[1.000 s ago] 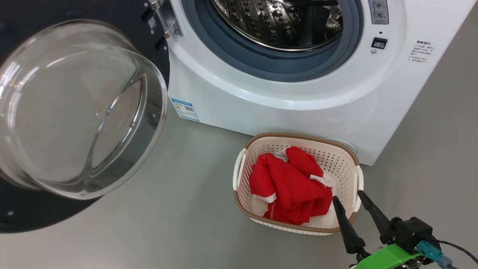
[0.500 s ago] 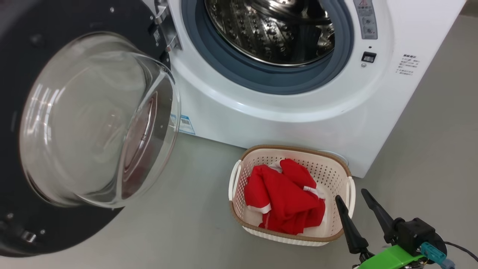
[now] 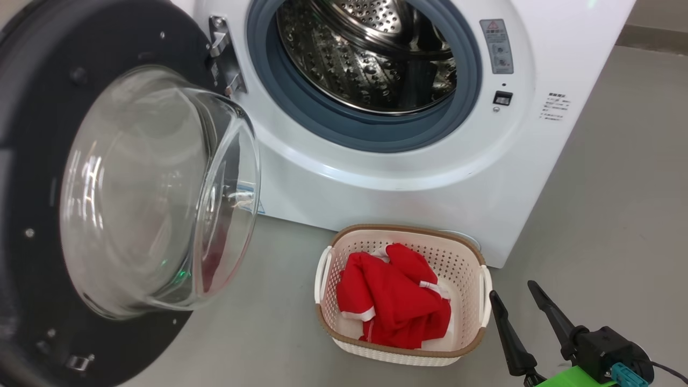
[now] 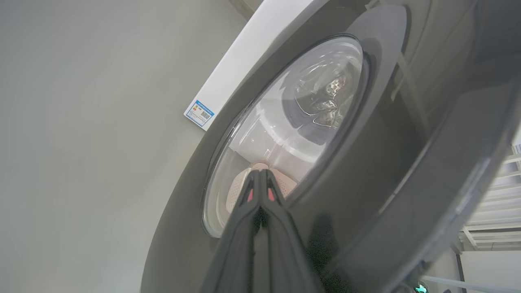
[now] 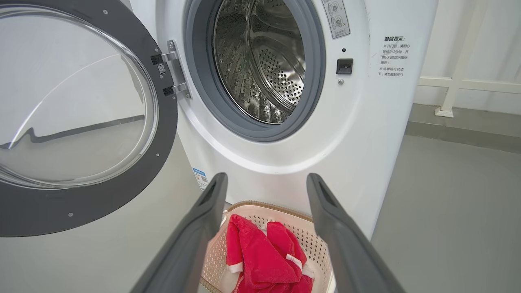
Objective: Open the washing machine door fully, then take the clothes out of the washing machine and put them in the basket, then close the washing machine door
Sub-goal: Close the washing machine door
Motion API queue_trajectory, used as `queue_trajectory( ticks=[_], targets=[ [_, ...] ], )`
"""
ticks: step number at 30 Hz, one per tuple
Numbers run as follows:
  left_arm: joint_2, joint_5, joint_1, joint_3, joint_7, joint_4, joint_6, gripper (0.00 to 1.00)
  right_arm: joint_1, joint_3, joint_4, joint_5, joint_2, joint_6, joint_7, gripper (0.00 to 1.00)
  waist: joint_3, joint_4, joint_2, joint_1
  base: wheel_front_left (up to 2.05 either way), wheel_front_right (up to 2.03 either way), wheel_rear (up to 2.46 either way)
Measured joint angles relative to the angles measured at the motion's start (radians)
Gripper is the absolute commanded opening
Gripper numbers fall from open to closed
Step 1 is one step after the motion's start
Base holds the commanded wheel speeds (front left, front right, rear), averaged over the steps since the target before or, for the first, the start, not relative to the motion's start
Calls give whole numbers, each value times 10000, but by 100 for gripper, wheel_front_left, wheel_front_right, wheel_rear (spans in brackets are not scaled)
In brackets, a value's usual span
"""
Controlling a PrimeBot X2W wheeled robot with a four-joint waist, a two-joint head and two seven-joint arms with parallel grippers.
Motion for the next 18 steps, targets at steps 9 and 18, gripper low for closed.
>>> queue_trajectory(
  ticks=[9,18],
  targets=[
    [-21,-773,627,-301,382,-1160,0,0,140,-40,-161,-107,44,0,0,100,-118,-320,0,0,0,0,0],
    [-90,-1049,918,-677,472,-2301,0,0,139,-46,-213,-107,61,0,0,100,-85,-633,0,0,0,0,0]
  ],
)
